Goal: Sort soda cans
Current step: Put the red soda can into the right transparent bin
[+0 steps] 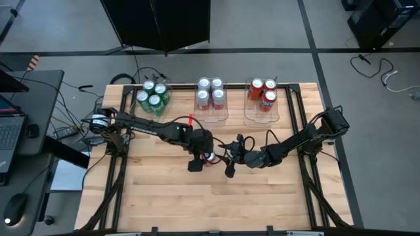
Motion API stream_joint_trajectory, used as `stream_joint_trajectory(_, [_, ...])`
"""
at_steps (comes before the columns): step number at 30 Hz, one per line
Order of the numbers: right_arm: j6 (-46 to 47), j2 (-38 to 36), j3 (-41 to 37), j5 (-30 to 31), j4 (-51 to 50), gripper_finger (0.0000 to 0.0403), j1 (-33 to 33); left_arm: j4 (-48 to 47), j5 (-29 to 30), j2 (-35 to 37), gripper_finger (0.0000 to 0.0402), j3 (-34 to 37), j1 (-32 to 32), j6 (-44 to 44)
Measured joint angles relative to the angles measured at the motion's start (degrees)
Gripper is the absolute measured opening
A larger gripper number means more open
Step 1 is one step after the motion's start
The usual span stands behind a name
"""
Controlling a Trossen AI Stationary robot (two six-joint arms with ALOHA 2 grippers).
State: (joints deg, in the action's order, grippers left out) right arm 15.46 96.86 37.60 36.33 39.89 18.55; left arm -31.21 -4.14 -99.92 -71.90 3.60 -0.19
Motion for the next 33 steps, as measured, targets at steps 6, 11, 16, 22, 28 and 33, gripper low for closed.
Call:
stream_joint_trajectory(6, [-0.2,0.0,0.0,0.0,1.3,0.0282,0.0,-1.3,1.5,0.0,0.0321,-0.1,-0.1,-0.1])
stream_joint_trajectory(11, [-0.5,0.0,0.0,0.0,1.3,0.0316,0.0,-2.8,1.5,0.1,0.0321,-0.2,-0.1,-0.1])
stream_joint_trajectory(16, [-0.6,0.0,0.0,0.0,1.3,0.0327,0.0,-2.2,1.6,0.2,0.0321,-0.2,0.2,-0.4])
stream_joint_trajectory(22, [-0.6,0.0,0.0,-0.1,1.9,0.0337,0.0,-2.0,1.7,0.1,0.0321,-0.8,1.0,-1.5])
stream_joint_trajectory(28, [-0.6,0.0,0.0,-4.5,3.7,0.0351,-0.3,-4.2,1.8,0.0,0.0322,-3.6,1.0,1.3])
stream_joint_trajectory(33, [-1.0,1.5,1.4,-8.4,4.4,0.0350,-1.4,-3.2,1.8,0.0,0.0322,-3.6,1.0,1.6])
